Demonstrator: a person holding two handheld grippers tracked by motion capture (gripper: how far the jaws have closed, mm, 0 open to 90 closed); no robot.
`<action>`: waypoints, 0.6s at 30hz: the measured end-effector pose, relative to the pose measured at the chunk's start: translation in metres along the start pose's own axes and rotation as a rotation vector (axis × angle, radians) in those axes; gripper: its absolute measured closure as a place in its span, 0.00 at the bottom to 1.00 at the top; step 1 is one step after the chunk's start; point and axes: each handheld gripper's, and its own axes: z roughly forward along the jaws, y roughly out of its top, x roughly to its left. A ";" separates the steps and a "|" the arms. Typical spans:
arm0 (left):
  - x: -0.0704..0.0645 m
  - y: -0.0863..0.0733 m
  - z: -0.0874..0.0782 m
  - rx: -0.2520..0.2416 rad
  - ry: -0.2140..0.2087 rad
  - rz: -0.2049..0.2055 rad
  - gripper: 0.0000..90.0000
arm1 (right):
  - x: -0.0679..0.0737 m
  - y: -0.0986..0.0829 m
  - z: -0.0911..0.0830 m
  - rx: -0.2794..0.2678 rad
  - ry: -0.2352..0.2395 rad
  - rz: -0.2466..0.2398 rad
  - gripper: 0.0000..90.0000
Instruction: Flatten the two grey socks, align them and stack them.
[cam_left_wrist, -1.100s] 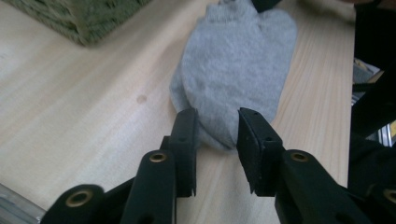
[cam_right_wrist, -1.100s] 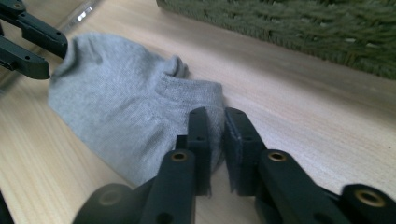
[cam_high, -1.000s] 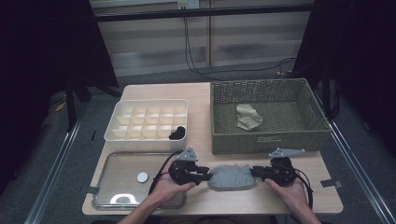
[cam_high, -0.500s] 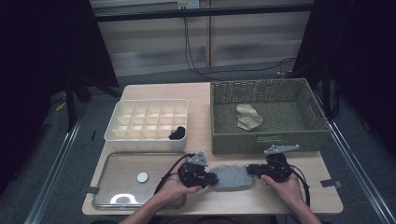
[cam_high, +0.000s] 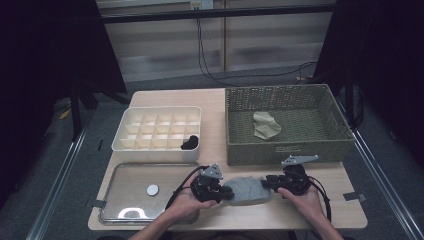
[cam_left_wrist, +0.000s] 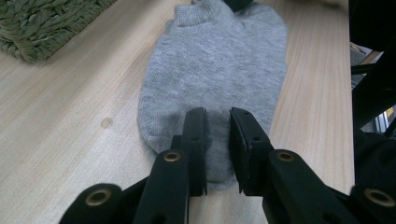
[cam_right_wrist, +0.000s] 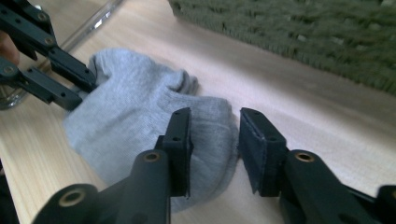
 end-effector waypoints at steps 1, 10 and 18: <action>-0.001 0.000 0.000 -0.001 0.002 -0.004 0.84 | 0.001 0.001 -0.002 -0.014 0.015 0.001 0.74; -0.001 0.001 -0.001 0.013 0.006 -0.004 0.83 | 0.005 -0.002 0.006 0.029 -0.008 -0.031 0.62; -0.002 -0.001 -0.002 -0.001 0.006 -0.022 0.82 | 0.004 -0.003 0.007 0.031 -0.058 -0.045 0.67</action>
